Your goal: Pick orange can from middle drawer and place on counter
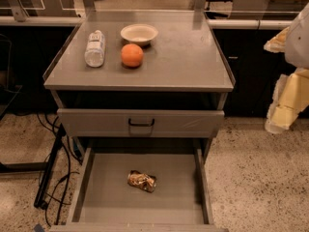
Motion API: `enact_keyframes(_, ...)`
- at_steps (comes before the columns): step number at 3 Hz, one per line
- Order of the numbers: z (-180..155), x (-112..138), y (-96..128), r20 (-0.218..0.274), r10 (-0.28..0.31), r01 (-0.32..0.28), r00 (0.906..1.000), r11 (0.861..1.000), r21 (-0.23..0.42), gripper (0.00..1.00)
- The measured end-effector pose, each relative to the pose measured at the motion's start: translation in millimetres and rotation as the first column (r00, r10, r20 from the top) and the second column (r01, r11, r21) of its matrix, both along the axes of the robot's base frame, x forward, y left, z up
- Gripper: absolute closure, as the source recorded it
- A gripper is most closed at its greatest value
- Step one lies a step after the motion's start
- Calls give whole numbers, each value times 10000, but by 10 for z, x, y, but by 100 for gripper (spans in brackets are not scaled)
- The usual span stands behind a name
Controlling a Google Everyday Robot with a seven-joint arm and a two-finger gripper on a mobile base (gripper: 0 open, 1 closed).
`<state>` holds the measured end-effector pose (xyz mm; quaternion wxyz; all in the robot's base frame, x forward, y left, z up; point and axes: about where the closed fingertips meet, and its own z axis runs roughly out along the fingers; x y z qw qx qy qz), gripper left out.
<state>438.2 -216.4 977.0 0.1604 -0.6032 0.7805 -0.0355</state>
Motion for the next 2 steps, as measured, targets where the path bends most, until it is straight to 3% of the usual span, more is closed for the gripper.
enact_keyframes(2,-118,-33,56,78,-95,93,9999,9994,319,0)
